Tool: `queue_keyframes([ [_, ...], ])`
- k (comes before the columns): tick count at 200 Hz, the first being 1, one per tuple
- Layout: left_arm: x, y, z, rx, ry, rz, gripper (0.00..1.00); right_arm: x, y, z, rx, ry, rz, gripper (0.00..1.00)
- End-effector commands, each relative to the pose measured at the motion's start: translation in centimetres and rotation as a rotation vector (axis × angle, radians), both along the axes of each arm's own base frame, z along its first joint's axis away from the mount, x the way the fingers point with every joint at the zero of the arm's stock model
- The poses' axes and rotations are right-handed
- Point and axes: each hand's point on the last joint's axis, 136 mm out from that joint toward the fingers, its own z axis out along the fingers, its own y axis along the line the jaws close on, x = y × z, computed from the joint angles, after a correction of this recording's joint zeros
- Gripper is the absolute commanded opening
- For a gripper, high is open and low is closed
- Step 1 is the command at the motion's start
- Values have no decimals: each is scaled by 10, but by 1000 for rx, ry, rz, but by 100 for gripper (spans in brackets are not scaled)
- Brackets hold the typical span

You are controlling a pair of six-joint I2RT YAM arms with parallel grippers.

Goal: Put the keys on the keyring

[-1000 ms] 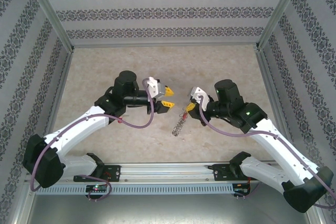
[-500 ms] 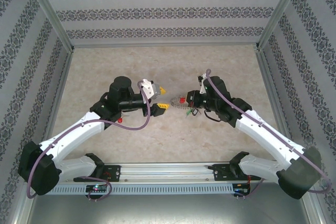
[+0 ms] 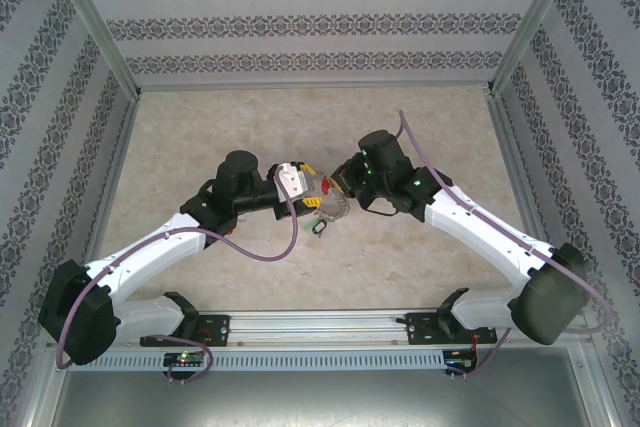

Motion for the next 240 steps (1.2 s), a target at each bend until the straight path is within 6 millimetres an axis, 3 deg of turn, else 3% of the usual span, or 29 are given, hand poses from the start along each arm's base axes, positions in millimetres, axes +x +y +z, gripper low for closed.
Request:
queue_keyframes([
  [1, 11, 3, 11, 78, -152, 24, 54, 1, 24, 27, 128, 18, 42, 0],
  [45, 12, 8, 0, 187, -240, -10, 47, -5, 27, 25, 93, 24, 139, 0],
  [61, 16, 17, 4, 161, -248, 3, 40, -9, 25, 22, 94, 39, 162, 0],
  [78, 12, 21, 8, 133, -249, -26, 40, -16, 21, 19, 89, 60, 198, 0],
  [107, -1, 16, 1, 175, -203, -123, 41, -28, 13, 16, 73, 74, 223, 0],
  [168, -25, 1, 5, 120, -119, -282, 45, -36, 11, 16, 64, 73, 248, 0],
  [240, -22, -5, 3, 129, -63, -308, 37, -37, 6, 23, 60, 59, 299, 0],
])
